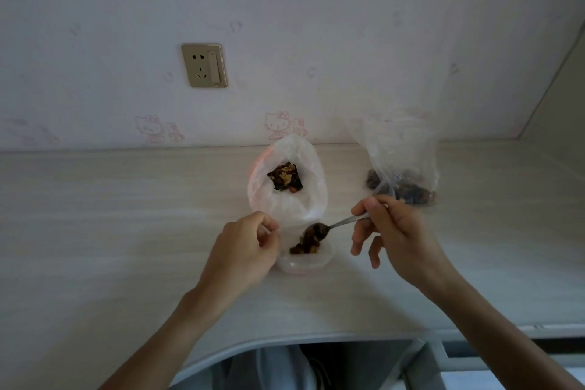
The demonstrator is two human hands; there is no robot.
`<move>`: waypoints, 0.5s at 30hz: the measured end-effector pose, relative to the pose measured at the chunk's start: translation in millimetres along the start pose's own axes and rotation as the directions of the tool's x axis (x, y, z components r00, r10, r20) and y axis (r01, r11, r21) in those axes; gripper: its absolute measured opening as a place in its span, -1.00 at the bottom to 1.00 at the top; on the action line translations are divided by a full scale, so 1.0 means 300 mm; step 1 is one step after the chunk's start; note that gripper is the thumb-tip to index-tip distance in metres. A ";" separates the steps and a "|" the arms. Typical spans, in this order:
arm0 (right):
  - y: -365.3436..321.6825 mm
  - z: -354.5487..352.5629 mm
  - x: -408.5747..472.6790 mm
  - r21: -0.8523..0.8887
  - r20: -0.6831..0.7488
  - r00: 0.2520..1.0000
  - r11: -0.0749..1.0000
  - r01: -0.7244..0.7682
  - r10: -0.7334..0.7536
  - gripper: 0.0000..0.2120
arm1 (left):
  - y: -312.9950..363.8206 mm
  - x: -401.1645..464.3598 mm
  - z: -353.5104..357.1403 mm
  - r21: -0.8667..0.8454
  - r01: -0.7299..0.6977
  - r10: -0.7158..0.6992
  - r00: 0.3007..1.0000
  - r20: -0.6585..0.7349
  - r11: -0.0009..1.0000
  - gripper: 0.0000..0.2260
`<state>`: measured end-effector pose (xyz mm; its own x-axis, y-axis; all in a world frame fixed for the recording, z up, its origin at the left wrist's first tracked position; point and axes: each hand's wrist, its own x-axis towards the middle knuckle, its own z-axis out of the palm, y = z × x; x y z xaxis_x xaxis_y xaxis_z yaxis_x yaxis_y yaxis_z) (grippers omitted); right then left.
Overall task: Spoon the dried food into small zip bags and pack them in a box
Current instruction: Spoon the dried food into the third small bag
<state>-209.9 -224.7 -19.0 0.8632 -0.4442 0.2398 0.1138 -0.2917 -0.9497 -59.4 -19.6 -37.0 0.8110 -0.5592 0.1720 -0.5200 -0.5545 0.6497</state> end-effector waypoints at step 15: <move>-0.043 -0.031 0.007 -0.197 0.110 0.943 0.924 0.329 -0.313 -0.70 | -0.013 0.042 -0.045 -0.172 -0.008 0.018 0.998 0.057 0.985 -0.93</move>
<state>-214.2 -229.6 -4.3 0.8327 -0.2349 0.5014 0.2925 -0.5823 -0.7585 -43.4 -16.1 -27.3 0.7848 -0.6034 0.1411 -0.4728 -0.4358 0.7659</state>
